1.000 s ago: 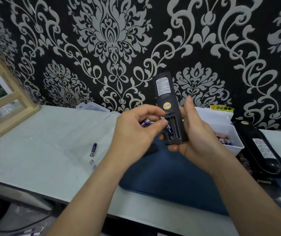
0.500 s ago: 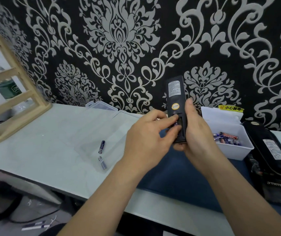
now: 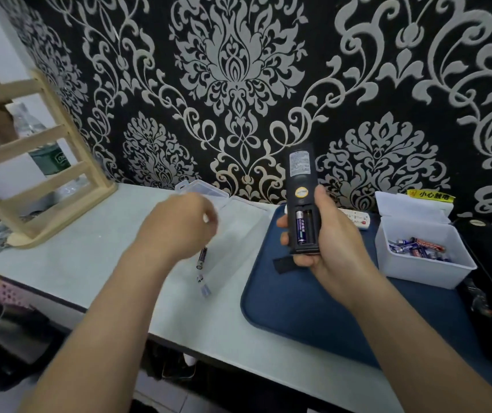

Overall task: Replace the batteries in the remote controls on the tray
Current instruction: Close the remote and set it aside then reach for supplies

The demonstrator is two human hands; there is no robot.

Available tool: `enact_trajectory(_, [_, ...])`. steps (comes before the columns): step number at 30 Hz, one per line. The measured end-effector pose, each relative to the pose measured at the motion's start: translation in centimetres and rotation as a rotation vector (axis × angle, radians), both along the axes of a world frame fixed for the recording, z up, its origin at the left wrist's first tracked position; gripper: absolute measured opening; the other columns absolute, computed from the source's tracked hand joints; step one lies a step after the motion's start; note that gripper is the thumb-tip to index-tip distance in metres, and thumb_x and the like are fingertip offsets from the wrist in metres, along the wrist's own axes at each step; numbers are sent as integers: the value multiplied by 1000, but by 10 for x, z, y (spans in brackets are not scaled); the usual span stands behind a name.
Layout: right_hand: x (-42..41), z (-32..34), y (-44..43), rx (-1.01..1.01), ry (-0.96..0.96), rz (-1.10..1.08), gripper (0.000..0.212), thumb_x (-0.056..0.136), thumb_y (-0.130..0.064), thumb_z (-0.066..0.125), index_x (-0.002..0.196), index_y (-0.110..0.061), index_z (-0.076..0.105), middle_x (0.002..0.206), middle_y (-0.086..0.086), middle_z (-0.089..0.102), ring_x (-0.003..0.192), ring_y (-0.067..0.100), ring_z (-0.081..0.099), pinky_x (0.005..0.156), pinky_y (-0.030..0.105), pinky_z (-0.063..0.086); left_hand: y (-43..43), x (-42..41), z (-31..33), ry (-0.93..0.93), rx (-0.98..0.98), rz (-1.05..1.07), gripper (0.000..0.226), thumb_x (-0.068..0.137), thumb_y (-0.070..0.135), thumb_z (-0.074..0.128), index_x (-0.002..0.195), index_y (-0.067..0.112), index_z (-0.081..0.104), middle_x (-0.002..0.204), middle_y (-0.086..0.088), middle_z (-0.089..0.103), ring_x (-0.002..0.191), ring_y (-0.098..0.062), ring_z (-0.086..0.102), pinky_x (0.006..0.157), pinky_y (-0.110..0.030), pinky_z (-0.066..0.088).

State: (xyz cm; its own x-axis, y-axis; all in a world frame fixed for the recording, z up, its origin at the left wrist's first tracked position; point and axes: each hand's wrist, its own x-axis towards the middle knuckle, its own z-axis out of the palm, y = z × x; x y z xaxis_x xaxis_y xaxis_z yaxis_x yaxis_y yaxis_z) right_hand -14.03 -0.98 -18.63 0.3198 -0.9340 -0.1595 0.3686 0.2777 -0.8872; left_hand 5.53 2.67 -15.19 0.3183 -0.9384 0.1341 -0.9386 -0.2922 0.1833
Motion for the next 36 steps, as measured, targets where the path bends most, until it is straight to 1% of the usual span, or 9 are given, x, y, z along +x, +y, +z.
enact_trajectory(4, [2,1,2,-1,8,26,50,101,-49,40,124,-7,54,76,10,68,54,18,56,35,18,25,-4,6,-27,-294,381,48,20,86,22,55,104,16,61,101,-7,62,82,-27,53,68,-30,45])
enact_trajectory(12, [1,-1,4,-5,90,60,42,100,-48,42,118,-12,58,80,11,69,57,18,59,37,22,26,-17,-5,-36,-321,320,-22,18,83,16,55,99,19,61,90,-1,58,77,-26,50,66,-30,44])
enact_trajectory(15, [-2,-1,4,-10,107,75,33,100,-42,48,114,-14,57,81,10,69,58,17,58,36,20,26,-13,4,-29,-163,239,-7,13,86,34,60,94,25,66,96,0,66,81,-24,58,69,-30,49])
enact_trajectory(19, [-2,-1,5,-79,137,108,21,94,-20,63,113,-14,57,81,6,68,57,12,57,36,18,27,9,-8,-13,571,-61,-76,5,89,25,66,86,21,66,79,3,73,71,-11,61,64,-24,43])
enact_trajectory(21, [-2,-2,6,-122,133,118,25,90,-15,68,112,-11,57,84,7,68,59,12,57,36,17,28,17,-26,-12,776,-86,-163,3,90,17,65,89,17,67,75,1,74,67,-9,59,68,-28,45])
enact_trajectory(24, [-2,-2,7,-175,153,127,26,86,-12,72,107,-13,58,83,3,67,65,14,58,37,17,31,14,-38,-15,816,-126,-223,7,90,13,64,89,15,70,80,0,74,81,-19,67,81,-34,51])
enact_trajectory(26, [-4,-3,7,-194,151,112,23,85,-8,73,100,-16,57,71,-6,64,65,15,57,38,16,32,13,-40,-13,888,-128,-241,10,91,11,63,90,16,71,81,0,75,78,-9,68,73,-23,50])
enact_trajectory(30, [-5,-3,5,-195,103,77,26,85,-5,71,102,-16,56,74,-7,65,63,12,57,38,16,31,13,-48,-10,1033,-142,-226,13,92,6,60,98,6,71,75,-6,70,44,4,49,45,-6,32])
enact_trajectory(36, [-6,-1,4,-134,-7,76,22,86,-10,70,104,-12,57,82,4,62,61,12,56,35,17,28,13,-50,-10,1056,-197,-191,17,92,4,60,97,11,74,68,2,65,48,5,49,47,-4,33])
